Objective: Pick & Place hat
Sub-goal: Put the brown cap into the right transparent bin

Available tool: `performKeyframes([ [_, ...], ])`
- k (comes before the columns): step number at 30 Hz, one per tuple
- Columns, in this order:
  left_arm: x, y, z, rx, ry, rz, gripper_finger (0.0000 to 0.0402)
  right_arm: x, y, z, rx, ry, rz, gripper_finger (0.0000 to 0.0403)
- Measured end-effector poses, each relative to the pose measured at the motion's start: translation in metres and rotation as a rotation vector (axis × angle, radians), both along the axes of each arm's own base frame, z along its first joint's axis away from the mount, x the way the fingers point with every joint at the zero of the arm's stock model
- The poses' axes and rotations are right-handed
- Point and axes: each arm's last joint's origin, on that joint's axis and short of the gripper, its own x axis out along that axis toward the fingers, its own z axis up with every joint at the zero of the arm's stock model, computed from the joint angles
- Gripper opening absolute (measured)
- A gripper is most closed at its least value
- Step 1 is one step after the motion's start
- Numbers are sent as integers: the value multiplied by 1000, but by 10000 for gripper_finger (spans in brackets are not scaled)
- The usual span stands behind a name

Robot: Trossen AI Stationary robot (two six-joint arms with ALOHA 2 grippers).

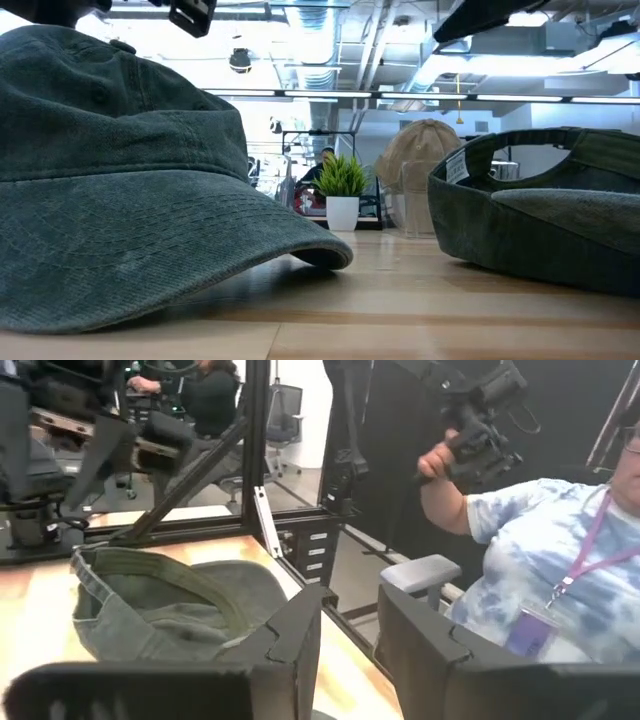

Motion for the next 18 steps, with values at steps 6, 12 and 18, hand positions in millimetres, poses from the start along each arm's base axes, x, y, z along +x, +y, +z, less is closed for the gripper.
performKeyframes([
  [6,3,6,-5,-8,68,212,100,4,3,-22,39,-148,66,130],
  [12,3,8,-7,5,89,290,100,1,-1,-50,150,-277,380,128],
  [18,3,8,-7,6,88,293,100,0,-10,-59,136,-253,380,130],
])
